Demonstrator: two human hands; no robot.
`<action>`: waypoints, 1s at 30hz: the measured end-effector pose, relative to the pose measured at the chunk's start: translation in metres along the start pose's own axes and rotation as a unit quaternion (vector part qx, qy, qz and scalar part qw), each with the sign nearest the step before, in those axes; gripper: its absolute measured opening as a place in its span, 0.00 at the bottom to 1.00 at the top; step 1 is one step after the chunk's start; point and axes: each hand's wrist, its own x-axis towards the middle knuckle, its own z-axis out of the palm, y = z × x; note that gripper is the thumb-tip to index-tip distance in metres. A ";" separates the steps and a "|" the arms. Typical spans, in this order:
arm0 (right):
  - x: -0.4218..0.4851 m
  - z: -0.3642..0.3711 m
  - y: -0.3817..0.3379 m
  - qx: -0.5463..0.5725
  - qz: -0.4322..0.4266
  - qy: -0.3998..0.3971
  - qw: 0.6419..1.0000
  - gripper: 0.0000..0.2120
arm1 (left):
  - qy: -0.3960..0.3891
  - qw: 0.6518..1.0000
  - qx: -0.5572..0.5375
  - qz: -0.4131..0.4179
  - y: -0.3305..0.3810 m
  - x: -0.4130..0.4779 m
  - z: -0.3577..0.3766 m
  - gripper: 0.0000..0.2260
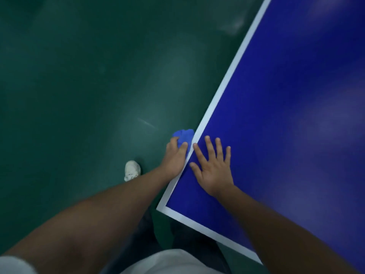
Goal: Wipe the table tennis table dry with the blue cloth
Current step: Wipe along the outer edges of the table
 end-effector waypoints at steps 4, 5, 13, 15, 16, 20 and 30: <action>-0.004 -0.003 0.001 0.004 0.005 -0.007 1.000 0.30 | -0.051 0.997 0.049 0.003 -0.047 -0.046 -0.008 0.25; -0.004 -0.005 0.000 0.007 0.003 -0.005 1.000 0.30 | -0.064 0.997 0.050 0.006 -0.058 -0.054 -0.014 0.25; 0.100 -0.051 0.043 0.037 0.174 0.029 0.984 0.32 | -0.193 0.968 0.113 0.117 -0.037 -0.020 -0.026 0.26; 0.121 -0.054 0.051 0.034 0.183 0.010 0.983 0.33 | -0.184 0.968 0.095 0.141 -0.008 0.019 -0.016 0.28; 0.126 -0.054 0.053 0.032 0.178 0.006 0.983 0.33 | -0.172 0.970 0.084 0.147 0.009 0.040 -0.008 0.28; 0.119 -0.051 0.057 0.034 0.175 -0.013 0.984 0.32 | -0.168 0.979 0.018 0.115 0.058 0.098 0.017 0.28; 0.121 -0.051 0.048 0.032 0.174 0.039 0.984 0.30 | -0.152 0.984 0.066 0.062 0.004 0.016 -0.008 0.26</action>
